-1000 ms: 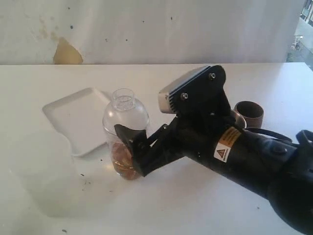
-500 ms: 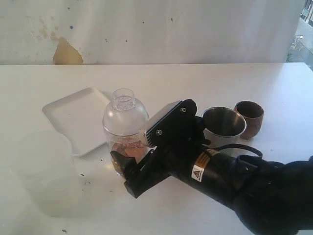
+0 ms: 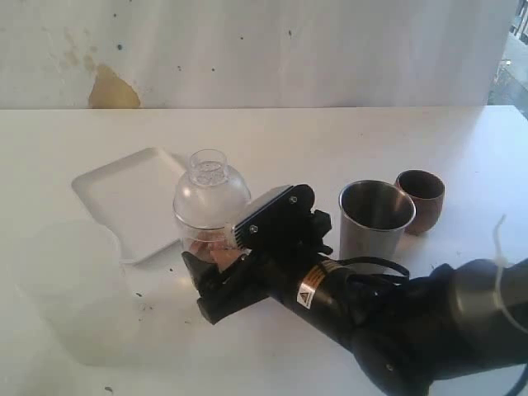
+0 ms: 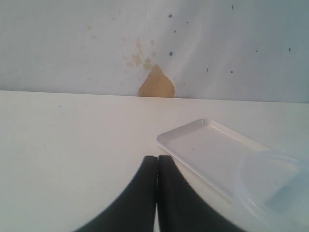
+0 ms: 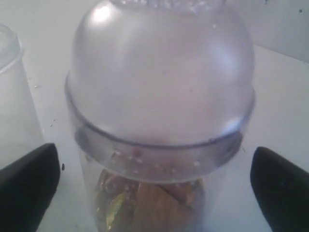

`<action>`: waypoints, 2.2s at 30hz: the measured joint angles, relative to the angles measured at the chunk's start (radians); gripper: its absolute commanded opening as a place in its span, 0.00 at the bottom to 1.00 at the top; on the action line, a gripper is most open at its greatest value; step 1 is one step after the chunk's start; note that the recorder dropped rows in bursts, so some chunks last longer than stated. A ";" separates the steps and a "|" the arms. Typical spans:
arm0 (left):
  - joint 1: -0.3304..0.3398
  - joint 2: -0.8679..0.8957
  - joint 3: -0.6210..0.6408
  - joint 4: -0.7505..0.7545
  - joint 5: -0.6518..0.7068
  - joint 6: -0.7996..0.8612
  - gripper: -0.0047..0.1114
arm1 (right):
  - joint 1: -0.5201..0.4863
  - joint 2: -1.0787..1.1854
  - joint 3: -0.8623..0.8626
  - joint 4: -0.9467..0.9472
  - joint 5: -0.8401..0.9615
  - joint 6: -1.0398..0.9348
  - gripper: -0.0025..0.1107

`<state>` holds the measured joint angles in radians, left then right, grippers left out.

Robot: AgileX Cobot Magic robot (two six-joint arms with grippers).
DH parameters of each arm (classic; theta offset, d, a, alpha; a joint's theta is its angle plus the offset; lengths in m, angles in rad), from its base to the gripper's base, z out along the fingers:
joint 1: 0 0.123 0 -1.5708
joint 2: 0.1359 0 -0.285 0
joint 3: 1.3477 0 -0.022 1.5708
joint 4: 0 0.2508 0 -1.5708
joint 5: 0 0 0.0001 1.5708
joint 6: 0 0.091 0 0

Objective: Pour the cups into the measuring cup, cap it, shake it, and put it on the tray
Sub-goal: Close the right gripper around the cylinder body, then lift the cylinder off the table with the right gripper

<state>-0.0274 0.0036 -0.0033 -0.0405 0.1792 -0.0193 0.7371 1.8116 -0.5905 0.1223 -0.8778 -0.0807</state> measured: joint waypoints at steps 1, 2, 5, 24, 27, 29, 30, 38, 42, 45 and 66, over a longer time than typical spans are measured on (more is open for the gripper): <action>0.000 0.000 0.000 0.000 0.000 0.000 0.05 | 0.000 0.016 -0.014 0.000 -0.003 0.001 0.95; 0.000 0.000 0.000 0.000 0.000 0.000 0.05 | 0.000 0.032 -0.028 0.000 -0.005 0.001 0.95; 0.000 0.000 0.000 0.000 0.000 0.000 0.05 | 0.000 0.078 -0.071 0.000 -0.011 0.005 0.95; 0.000 0.000 0.000 0.000 0.000 0.000 0.05 | 0.000 0.186 -0.175 0.113 -0.013 0.006 0.95; 0.000 0.000 0.000 0.000 0.000 0.000 0.05 | 0.000 0.186 -0.175 0.129 -0.013 0.008 0.95; 0.000 0.000 0.000 0.000 0.000 0.000 0.05 | 0.000 0.186 -0.175 0.129 -0.013 0.008 0.95; 0.000 0.000 0.000 0.000 0.000 0.000 0.05 | 0.000 0.186 -0.175 0.129 -0.013 0.008 0.95; 0.000 0.000 0.000 0.000 0.000 0.000 0.05 | 0.000 0.186 -0.175 0.129 -0.013 0.012 0.95; 0.000 0.000 0.000 0.000 0.000 0.000 0.05 | 0.000 0.186 -0.175 0.129 -0.013 0.016 0.95; 0.000 0.000 0.000 0.000 0.000 0.000 0.05 | 0.000 0.186 -0.175 0.131 -0.013 0.029 0.94; 0.000 0.000 0.000 0.000 0.000 0.000 0.05 | -0.001 -0.138 -0.171 0.044 0.101 0.003 0.02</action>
<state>-0.0274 0.0036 -0.0033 -0.0405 0.1792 -0.0193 0.7358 1.6735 -0.7616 0.1660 -0.7767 -0.0774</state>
